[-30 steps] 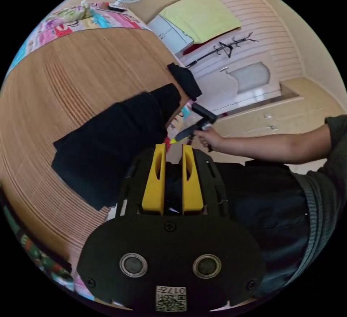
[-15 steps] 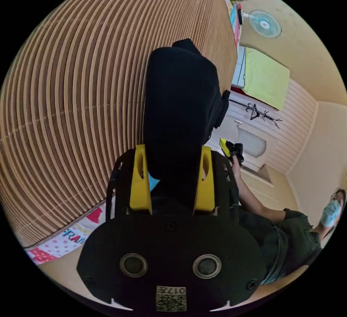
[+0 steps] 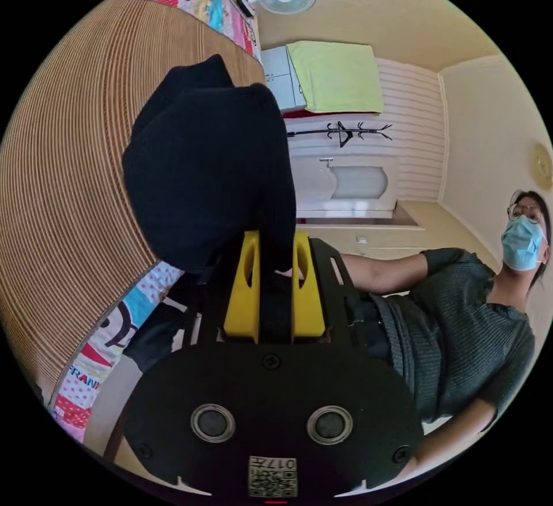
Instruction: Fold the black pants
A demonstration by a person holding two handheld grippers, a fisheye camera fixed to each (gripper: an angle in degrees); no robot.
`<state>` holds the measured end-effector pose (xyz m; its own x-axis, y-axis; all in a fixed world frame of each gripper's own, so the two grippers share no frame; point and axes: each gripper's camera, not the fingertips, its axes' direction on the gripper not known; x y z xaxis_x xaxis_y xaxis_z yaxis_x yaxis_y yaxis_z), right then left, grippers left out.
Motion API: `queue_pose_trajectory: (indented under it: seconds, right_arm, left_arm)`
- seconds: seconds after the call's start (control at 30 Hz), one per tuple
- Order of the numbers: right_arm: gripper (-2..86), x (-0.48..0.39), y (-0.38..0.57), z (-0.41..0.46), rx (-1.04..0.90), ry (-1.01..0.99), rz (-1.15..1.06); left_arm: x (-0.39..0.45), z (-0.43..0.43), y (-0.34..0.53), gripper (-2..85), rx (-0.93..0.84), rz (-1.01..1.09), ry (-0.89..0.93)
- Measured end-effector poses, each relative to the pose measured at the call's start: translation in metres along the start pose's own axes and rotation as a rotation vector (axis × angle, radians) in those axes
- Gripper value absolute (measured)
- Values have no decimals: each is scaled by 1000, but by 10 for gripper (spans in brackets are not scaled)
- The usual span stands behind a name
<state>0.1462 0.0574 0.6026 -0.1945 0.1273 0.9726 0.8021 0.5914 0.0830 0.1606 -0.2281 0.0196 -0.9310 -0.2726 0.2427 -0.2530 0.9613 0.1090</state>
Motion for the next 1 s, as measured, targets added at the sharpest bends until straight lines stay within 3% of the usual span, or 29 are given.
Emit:
queue_pose_trajectory:
  seconds: [0.1,0.23,0.33,0.4,0.5,0.63,0.77,0.87,1.0]
  right_arm:
    - [5,-4,0,-27,-27,-155,-58]
    - [6,4,8,-104,84,-188,-66]
    - [7,32,28,-197,245,-26,83]
    - [8,55,51,-271,346,131,206]
    - [12,73,73,-340,380,165,211]
    - [31,78,75,-392,377,39,64]
    - [155,61,39,-423,312,43,-77]
    - [245,45,-5,-426,211,91,-149]
    - [267,28,-62,-410,16,111,-262]
  left_arm:
    - [30,43,-31,50,39,51,34]
    - [41,131,-84,31,-38,39,-28]
    - [51,187,-112,35,-92,34,-142]
    - [48,200,-118,92,-83,-22,-253]
    - [26,186,-109,141,-13,-149,-391]
    - [-18,145,-90,179,132,-346,-432]
    - [-59,110,-89,213,234,-416,-443]
    - [-90,109,-104,239,183,-419,-403]
    - [-124,130,-123,242,71,-435,-232]
